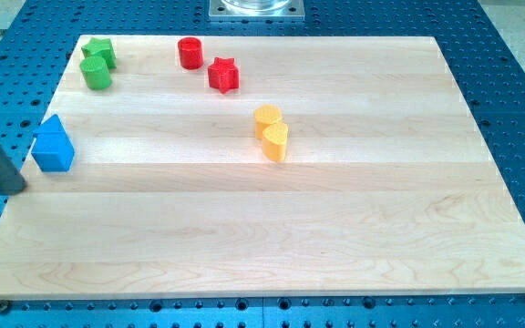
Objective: Adjust the blue blocks vertically to each other
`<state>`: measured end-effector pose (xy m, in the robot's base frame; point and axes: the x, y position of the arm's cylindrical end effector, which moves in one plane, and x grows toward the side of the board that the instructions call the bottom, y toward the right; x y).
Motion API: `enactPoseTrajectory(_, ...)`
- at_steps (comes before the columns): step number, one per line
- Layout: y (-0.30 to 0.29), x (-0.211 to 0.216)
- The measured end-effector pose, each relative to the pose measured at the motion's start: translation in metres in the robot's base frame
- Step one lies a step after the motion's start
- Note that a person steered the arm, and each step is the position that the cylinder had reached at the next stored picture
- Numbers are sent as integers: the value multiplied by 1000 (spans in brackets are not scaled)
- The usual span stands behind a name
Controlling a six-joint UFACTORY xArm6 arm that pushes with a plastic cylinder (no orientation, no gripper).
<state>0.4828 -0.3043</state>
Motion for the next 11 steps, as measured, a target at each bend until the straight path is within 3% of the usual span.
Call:
enactPoseTrajectory(2, 57, -14)
enactPoseTrajectory(3, 8, 1)
enactPoseTrajectory(6, 1, -75)
enactPoseTrajectory(8, 68, -64)
enactPoseTrajectory(9, 64, -80)
enactPoseTrajectory(11, 176, -64)
